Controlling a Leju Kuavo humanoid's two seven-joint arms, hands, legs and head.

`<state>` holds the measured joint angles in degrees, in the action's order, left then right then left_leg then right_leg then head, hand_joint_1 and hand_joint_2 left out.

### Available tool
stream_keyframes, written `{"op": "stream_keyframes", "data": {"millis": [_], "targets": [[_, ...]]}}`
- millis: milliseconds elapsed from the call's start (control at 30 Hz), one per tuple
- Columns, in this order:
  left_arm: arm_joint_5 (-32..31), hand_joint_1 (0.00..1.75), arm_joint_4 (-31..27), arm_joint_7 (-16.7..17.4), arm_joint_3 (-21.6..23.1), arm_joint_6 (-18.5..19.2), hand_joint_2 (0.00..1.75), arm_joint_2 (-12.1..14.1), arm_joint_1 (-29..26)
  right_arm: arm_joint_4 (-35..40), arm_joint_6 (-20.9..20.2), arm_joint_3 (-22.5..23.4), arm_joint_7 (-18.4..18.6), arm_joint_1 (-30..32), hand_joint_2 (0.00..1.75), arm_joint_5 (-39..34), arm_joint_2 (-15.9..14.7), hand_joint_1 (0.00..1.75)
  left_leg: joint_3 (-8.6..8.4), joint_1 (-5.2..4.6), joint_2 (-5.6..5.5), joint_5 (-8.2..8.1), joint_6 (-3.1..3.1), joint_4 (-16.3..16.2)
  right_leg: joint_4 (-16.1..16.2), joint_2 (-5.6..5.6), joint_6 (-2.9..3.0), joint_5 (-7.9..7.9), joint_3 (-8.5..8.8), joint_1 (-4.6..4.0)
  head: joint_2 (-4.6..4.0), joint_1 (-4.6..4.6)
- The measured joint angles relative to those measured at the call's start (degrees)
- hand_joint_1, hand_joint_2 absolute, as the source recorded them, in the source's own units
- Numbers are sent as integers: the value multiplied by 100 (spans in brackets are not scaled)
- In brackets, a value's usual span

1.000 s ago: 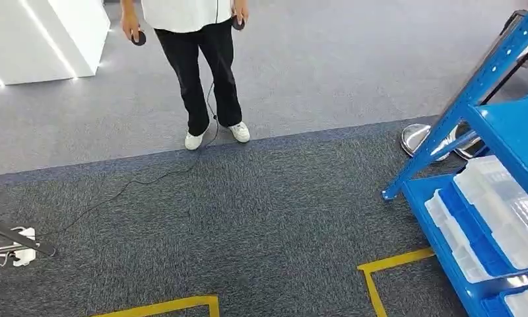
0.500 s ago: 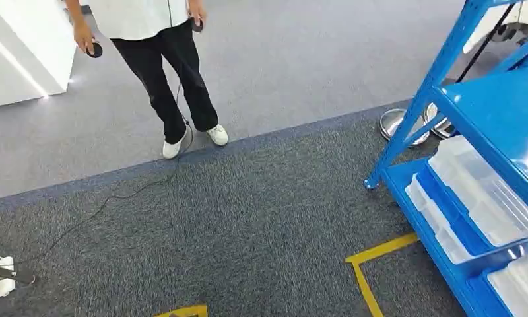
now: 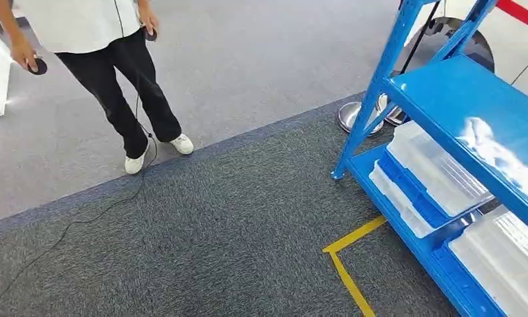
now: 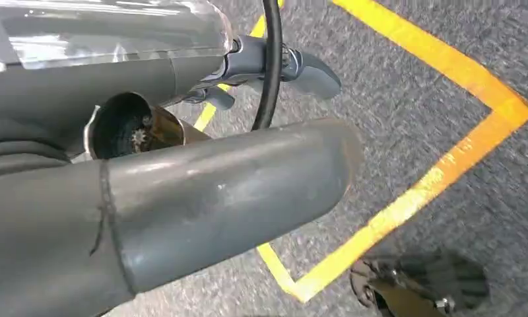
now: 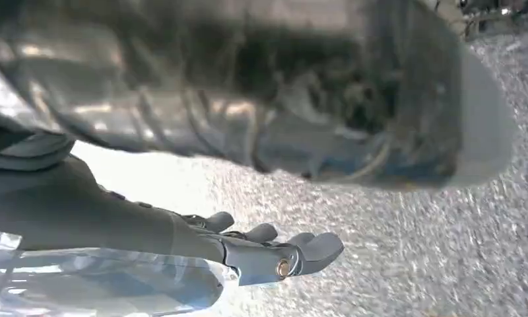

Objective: Take the parts from the cabinet and place them on the table.

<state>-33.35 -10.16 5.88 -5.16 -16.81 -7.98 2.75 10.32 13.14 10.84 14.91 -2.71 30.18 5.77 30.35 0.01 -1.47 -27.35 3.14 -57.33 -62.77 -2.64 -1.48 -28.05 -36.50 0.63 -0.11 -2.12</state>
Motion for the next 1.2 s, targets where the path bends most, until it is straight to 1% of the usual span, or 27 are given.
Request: {"op": "stream_keyframes", "data": {"millis": [67, 133, 167, 233, 267, 300, 400, 433, 467, 500, 533, 600, 633, 667, 700, 733, 767, 800, 867, 933, 967, 1000, 1033, 1100, 1133, 1167, 1200], "targets": [[0, 0, 2, -2, 0, 2, 0, -2, -14, 0, 7, 0, 0, -23, 0, 0, 0, 0, 15, -20, 171, 4, 13, -9, -844, 188, -38, -472, -385, 8, 0, 2], [-2, 0, 2, 0, -2, 2, 0, -2, -34, 0, 9, 0, -2, -25, 0, 0, -2, 0, 19, -29, 343, -15, 12, -25, -1359, 221, -75, -603, -599, 15, 0, 4], [-2, 0, 2, 0, -2, 2, 0, -4, -34, 0, 9, 0, 0, -19, 0, 0, -4, 0, 17, -29, 415, -29, 10, -32, -1239, 240, -89, -474, -521, 15, 0, 0], [-9, 0, 2, -2, -2, 0, 0, -7, -22, 0, 13, 0, 0, -6, 0, 0, -24, 0, 6, -25, 543, -65, -12, -69, -338, 343, -88, -15, -2, 15, 0, 0], [-9, 0, 2, -7, -2, -2, 0, -7, -15, 0, 17, 0, 0, -9, 0, 0, -33, 0, -3, -30, 599, -94, -37, -102, 189, 561, -61, 134, 301, -1, 0, 2], [-9, 0, 2, -11, -2, -2, 0, -9, -8, 0, 20, 2, 0, -25, 0, 0, -37, 0, 2, -75, 647, -120, -76, -111, 242, 696, 36, 51, 329, -64, 0, 7], [-11, 0, 2, -22, -2, -4, 0, -11, 5, 2, 24, 4, 0, -24, 0, 0, -39, 0, -64, -60, 767, -139, -150, -99, 299, 523, 114, 93, 313, -82, 0, 4], [-11, 0, 0, -24, -2, -4, 0, -15, 12, 2, 24, 9, -2, -20, 0, 0, -39, 0, -89, -79, 826, -156, -180, -104, 348, 456, 159, 117, 319, -41, 0, 7], [-11, 0, 0, -24, -2, -4, 0, -13, 20, 2, 22, 15, 0, -19, 0, 0, -37, 0, -70, -40, 672, -216, -233, -151, 385, 413, 193, 152, 354, 8, 0, 4], [-11, 0, 0, -24, -4, -7, 0, -13, 26, 2, 22, 24, 0, -25, 0, 0, -39, 0, 10, -38, 406, -388, -267, -352, 388, 354, 216, 165, 345, 19, 0, 13], [-11, 0, 0, -24, -4, -7, 0, -13, 23, 2, 22, 31, 0, -34, 0, 0, -39, 0, 188, -12, 278, -642, -288, -750, 388, 309, 231, 175, 329, 20, 0, 18], [-11, 0, 2, -15, -4, -2, 0, -13, -2, 2, 22, 39, 0, -37, 0, 0, -39, 0, 568, 22, 216, -1015, -315, -1589, 384, 178, 240, 182, 304, 18, 0, 15], [-11, 0, 2, -7, -4, -2, 0, -13, -15, 2, 22, 42, 0, -33, 0, 0, -39, 0, 699, 29, 209, -1043, -322, -1865, 377, 92, 234, 187, 299, 19, 0, 18], [-13, 0, 2, -7, -4, 0, 0, -13, -23, 2, 22, 46, 0, -29, 0, 0, -39, 0, 676, 39, 208, -912, -323, -1804, 373, 17, 229, 190, 304, 22, 0, 15], [-22, 0, 2, -7, -4, 4, 0, -13, -21, 2, 22, 48, 0, -23, 0, 0, -39, 0, 531, 54, 197, -668, -317, -1479, 368, -64, 223, 194, 312, 26, 0, 15], [-24, 0, 0, -7, -4, 6, 0, -13, -16, 2, 22, 50, 0, -24, 0, 0, -37, 0, 295, 66, 152, -376, -308, -971, 362, -147, 214, 196, 323, 31, 0, 15], [-26, 0, 0, -5, -4, 7, 0, -13, -15, 2, 22, 50, 0, -28, 0, 0, -37, 0, 58, 79, 2, -124, -296, -451, 356, -222, 194, 198, 330, 42, 0, 15], [-26, 0, 2, 0, -4, 9, 0, -13, -30, 2, 22, 52, 0, -38, 0, 0, -37, 0, -31, 82, -291, -152, -283, -213, 339, -282, 147, 204, 304, 25, 0, 13], [-28, 0, 2, 2, -7, 18, 0, -13, -16, 2, 26, 63, 0, -48, 0, 2, -39, 0, -15, 63, -232, -150, -262, -147, 339, -398, 56, 243, 241, 45, 0, 13], [-33, 0, 2, 9, -7, 17, 0, -13, -4, 2, 26, 83, 0, 2, 0, 2, -39, 0, -43, 47, -125, -112, -183, -125, 394, -516, -34, 298, 219, 53, 0, 13], [-37, 0, 2, 9, -7, 17, 0, -15, -1, 2, 28, 85, 0, 6, 0, 2, -59, 0, -51, 107, -34, -54, -108, -45, 350, -492, -45, 269, 204, 77, 0, 11], [-42, 0, 2, 9, -7, 15, 0, -11, 5, 2, 31, 87, 0, 4, 0, 2, -59, 0, -48, 85, 30, -32, -64, -14, 195, -151, -51, 128, 135, 34, 0, 9], [-53, 0, 2, 4, -7, 18, 0, -13, 4, 2, 28, 85, 0, -5, 0, 2, -57, 0, -37, 69, 101, -17, -33, -13, -157, 65, -61, -119, -41, 23, 0, -4], [-83, 0, 2, 7, -7, 20, 0, -17, -24, 2, 28, 85, 0, -20, 0, 2, -57, 0, -7, 26, 274, -23, -22, -23, -1053, 206, -87, -542, -448, 22, 0, -2], [-85, 0, 2, 9, -7, 20, 0, -15, -32, 2, 28, 87, 0, -22, 0, 2, -57, 0, 2, 10, 364, -26, -18, -27, -1348, 226, -91, -615, -574, 22, 0, -4], [-87, 0, 2, 9, -9, 22, 0, -17, -31, 2, 28, 87, 0, -19, 0, 2, -57, 0, 1, 0, 435, -29, -14, -29, -1346, 238, -90, -542, -548, 21, 0, -2], [-90, 0, 2, 9, -9, 22, 0, -17, -20, 2, 28, 87, 0, -13, 0, 2, -59, 0, -5, -7, 501, -34, -14, -30, -1076, 255, -77, -361, -386, 18, 0, -4]]}}
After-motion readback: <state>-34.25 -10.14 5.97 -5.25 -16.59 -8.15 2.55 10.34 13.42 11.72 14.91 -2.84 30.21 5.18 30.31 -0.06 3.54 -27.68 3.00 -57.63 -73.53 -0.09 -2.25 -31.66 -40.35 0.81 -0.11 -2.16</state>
